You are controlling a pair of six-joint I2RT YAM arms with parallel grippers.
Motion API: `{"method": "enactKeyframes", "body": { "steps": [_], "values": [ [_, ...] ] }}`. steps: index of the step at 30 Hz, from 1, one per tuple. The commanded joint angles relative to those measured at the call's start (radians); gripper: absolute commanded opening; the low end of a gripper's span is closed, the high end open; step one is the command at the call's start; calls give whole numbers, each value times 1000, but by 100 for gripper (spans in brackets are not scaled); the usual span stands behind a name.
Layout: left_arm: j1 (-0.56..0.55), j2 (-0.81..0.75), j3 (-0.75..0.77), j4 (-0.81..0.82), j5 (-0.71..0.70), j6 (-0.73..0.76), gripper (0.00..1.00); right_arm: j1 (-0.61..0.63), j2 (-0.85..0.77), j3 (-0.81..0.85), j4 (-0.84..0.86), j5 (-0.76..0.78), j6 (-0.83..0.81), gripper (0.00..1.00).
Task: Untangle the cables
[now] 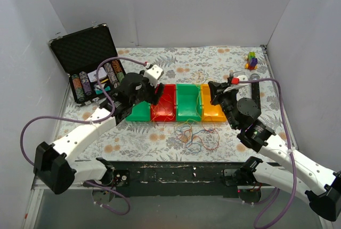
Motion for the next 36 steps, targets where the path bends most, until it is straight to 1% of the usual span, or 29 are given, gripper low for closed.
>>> {"method": "enactKeyframes", "body": {
  "steps": [1, 3, 7, 10, 13, 15, 18, 20, 22, 26, 31, 36],
  "values": [
    [10, -132, -113, -119, 173, 128, 62, -5, 15, 79, 8, -22, 2, 1],
    [7, -182, -177, -138, 226, 193, 64, -5, 26, 94, 6, -24, -6, 1],
    [5, -272, -306, -199, 324, 340, 60, -5, 30, 107, 6, -22, -10, 1],
    [1, -343, -388, -207, 381, 453, 51, -5, 27, 103, 6, -21, -6, 1],
    [-1, -381, -423, -236, 459, 535, 32, -5, 29, 99, 6, -15, -4, 1],
    [-4, -371, -422, -265, 523, 541, 24, -5, 38, 100, 8, -13, -6, 1],
    [-9, -290, -412, -286, 588, 541, 24, -5, 46, 103, 12, -12, -4, 1],
    [-10, -231, -415, -287, 622, 595, 25, -5, 44, 100, 15, -12, -3, 1],
    [-13, -185, -432, -247, 637, 607, 29, -5, 40, 96, 19, -10, -1, 1],
    [-25, -121, -465, -144, 602, 636, 29, -5, 26, 82, 23, 1, 1, 1],
    [-25, -19, -437, -118, 603, 662, 28, -5, 26, 73, 31, 10, -6, 1],
    [-32, 73, -438, -20, 545, 647, 28, -5, 32, 65, 42, 16, -12, 1]
  ]
}}
